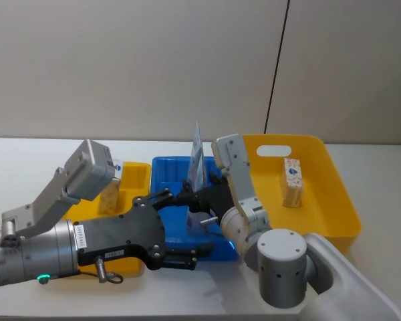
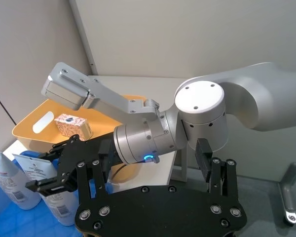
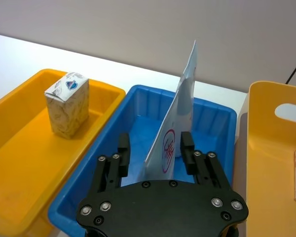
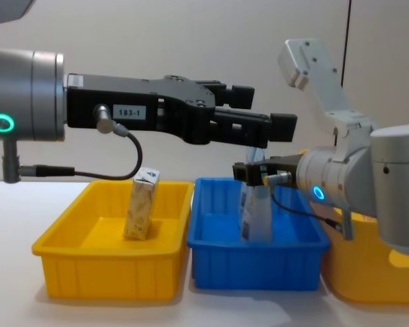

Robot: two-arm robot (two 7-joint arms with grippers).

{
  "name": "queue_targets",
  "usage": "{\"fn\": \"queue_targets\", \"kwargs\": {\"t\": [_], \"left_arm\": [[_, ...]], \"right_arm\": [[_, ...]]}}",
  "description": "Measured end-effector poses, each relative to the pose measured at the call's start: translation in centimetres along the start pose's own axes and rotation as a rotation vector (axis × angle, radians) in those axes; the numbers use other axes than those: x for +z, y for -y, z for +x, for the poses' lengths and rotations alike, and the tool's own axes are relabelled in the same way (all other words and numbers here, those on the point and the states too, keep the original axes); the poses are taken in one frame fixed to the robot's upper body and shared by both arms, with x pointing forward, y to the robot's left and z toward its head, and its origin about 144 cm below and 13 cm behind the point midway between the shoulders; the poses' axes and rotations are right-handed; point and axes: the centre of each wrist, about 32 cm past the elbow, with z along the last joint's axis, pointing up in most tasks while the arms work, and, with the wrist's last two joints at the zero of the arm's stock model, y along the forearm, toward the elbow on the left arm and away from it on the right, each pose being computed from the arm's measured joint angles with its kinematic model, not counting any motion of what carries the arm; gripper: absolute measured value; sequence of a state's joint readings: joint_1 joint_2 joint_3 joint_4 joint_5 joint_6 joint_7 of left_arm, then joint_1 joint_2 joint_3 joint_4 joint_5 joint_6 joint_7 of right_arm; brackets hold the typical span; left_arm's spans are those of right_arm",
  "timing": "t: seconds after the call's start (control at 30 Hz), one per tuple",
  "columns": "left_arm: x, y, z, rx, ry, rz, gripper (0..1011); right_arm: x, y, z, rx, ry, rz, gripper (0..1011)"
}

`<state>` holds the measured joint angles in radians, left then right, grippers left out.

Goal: Bimanual collaborative sorting of washing and personal care products

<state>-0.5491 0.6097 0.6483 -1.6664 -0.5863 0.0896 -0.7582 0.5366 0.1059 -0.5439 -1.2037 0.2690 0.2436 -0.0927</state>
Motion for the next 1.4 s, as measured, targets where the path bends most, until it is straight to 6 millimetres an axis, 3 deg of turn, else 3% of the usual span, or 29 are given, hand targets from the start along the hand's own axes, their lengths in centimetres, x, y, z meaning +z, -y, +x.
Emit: {"fn": "queue_targets", "kwargs": {"t": [0.1, 0.2, 0.53, 0.7, 1.03, 1.4], "left_arm": [[0.0, 0.0, 0.0, 0.000, 0.000, 0.000, 1001], [0.0, 0.0, 0.0, 0.000, 0.000, 0.000, 1001], [0.0, 0.0, 0.0, 0.000, 0.000, 0.000, 1001], [0.0, 0.0, 0.0, 0.000, 0.000, 0.000, 1001], [0.0, 0.0, 0.0, 0.000, 0.000, 0.000, 1001], [0.0, 0.0, 0.0, 0.000, 0.000, 0.000, 1001]], "right_arm": [[0.0, -0.3, 0.0, -0.009, 0.000, -0.001, 525], [0.0, -0.3, 0.0, -0.012, -0.001, -0.001, 473], [0.1, -0.4, 0.2, -0.020, -0.006, 0.002, 117], [0.2, -0.2, 0.3, -0.016, -0.011, 0.006, 36], [1.2, 0.6, 0.7, 0.012, -0.029, 0.039, 3], [3.6, 2.4, 1.1, 0.070, -0.059, 0.125, 2]]}}
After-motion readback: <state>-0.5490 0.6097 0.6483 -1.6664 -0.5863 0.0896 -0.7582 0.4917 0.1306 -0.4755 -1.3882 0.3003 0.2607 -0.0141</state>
